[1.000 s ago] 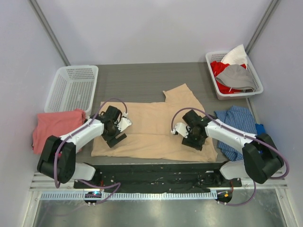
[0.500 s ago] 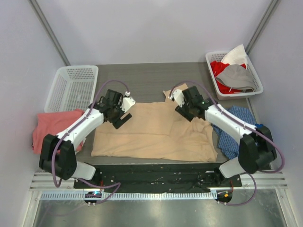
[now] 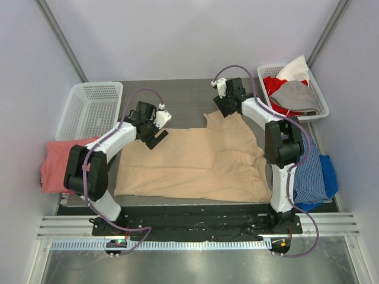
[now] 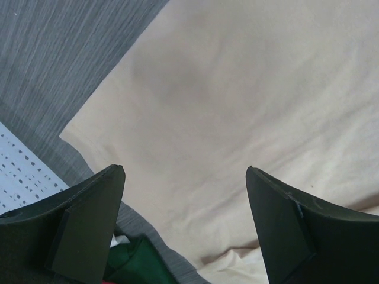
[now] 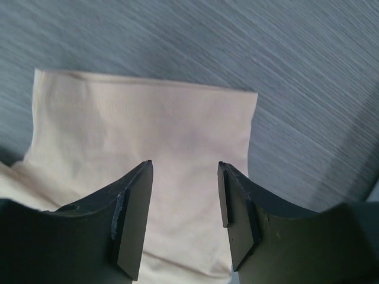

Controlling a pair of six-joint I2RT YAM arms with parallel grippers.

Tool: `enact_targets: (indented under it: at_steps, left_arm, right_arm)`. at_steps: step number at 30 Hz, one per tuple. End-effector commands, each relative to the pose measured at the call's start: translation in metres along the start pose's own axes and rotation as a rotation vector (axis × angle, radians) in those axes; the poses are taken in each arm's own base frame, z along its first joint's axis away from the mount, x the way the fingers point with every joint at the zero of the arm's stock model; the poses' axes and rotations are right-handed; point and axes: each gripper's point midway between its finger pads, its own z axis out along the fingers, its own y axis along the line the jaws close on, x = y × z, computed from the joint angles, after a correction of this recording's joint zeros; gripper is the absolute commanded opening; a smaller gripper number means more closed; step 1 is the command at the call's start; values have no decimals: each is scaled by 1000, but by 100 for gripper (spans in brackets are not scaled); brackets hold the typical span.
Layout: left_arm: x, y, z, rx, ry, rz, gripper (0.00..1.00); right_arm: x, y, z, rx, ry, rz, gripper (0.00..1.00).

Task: Fold and stack the t-shirts
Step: Grap the side of the flattened tshirt furthest away from the robot with both arms

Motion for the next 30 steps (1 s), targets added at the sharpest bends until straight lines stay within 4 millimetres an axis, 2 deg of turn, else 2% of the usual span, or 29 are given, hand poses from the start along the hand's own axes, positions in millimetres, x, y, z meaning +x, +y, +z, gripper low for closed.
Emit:
enact_targets:
  at_steps: [1,4,5,14,20,30]
  left_arm:
    - [-19,13,3,-6,-63,-12,89]
    - [-19,17,5,-10,-59,-12,89]
    - [-18,19,7,-11,-54,-13,89]
    - [-17,28,13,-19,-33,-12,88]
    - [-14,27,16,-16,-22,-7,88]
    - [-9,30,13,-30,-11,3,88]
  right_arm:
    - [-35,-15,10,-15,-109,84,55]
    - [-33,-25,24,-9,-110,108,55]
    - [-27,-26,32,-11,-95,114,55]
    - [-25,-46,56,6,-96,123,55]
    - [-18,-50,66,-6,-85,130,55]
    - [4,-46,85,-33,-45,148,54]
